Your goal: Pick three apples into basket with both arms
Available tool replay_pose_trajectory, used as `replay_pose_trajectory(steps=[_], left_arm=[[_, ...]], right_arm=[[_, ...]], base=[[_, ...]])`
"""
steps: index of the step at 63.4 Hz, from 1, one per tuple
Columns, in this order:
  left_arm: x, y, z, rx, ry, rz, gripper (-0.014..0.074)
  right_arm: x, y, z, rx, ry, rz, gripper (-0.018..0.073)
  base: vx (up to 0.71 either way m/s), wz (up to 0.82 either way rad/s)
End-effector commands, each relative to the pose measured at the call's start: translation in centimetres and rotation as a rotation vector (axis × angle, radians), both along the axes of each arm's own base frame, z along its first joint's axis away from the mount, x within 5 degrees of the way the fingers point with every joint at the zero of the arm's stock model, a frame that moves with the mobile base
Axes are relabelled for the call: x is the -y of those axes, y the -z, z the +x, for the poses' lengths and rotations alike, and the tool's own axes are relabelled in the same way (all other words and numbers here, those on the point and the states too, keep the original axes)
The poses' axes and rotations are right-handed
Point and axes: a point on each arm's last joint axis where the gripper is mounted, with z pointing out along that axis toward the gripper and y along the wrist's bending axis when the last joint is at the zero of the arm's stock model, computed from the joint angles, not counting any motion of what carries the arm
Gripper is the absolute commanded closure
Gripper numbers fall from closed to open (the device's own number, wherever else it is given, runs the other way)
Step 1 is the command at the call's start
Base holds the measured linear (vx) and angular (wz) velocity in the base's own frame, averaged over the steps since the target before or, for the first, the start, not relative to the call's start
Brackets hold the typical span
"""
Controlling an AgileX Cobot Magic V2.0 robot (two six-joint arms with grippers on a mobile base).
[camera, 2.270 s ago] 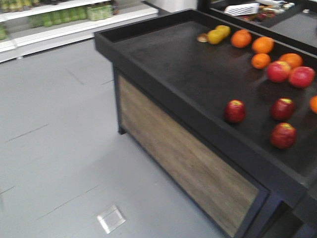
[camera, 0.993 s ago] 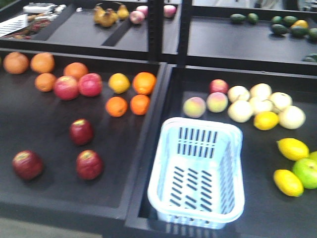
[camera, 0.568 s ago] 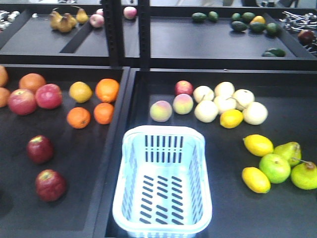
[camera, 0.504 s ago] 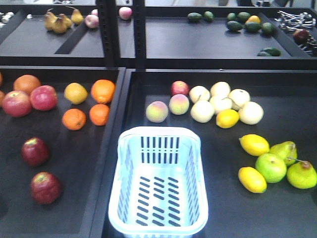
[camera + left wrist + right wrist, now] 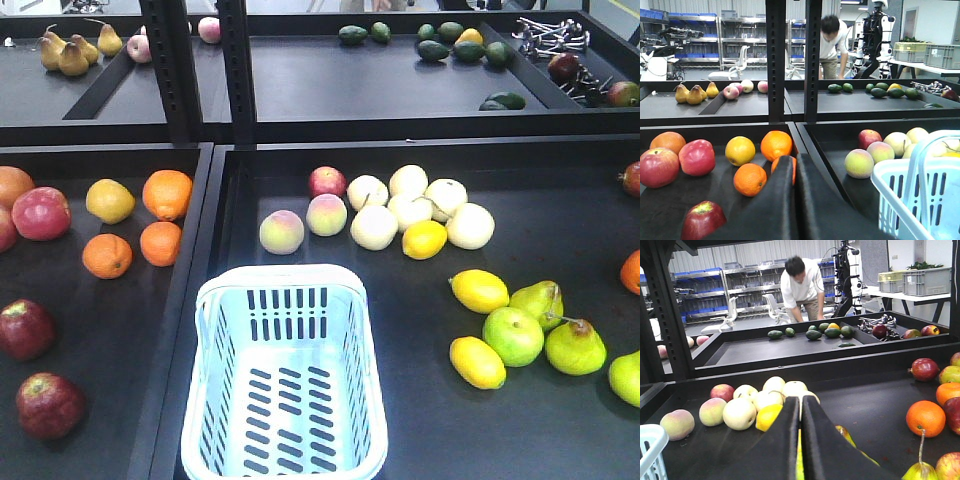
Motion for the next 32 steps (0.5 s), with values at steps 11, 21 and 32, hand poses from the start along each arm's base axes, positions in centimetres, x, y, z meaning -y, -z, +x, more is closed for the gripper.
replay_pose_trajectory(steps=[11,21,32], left_arm=[[0.01,-0.75,-0.18,0.089,0.004,-0.023,0.0603],[0.01,-0.75,-0.18,0.089,0.004,-0.023,0.0603],[0.01,-0.75,-0.18,0.089,0.004,-0.023,0.0603]], right_arm=[[-0.09,-0.24,-0.09,0.071,-0.009,-0.015,0.0568],[-0.09,-0.24,-0.09,0.071,-0.009,-0.015,0.0568],[-0.09,-0.24,-0.09,0.071,-0.009,-0.015,0.0568]], base=[[0.00,-0.01],[0.00,0.00],[0.00,0.00]])
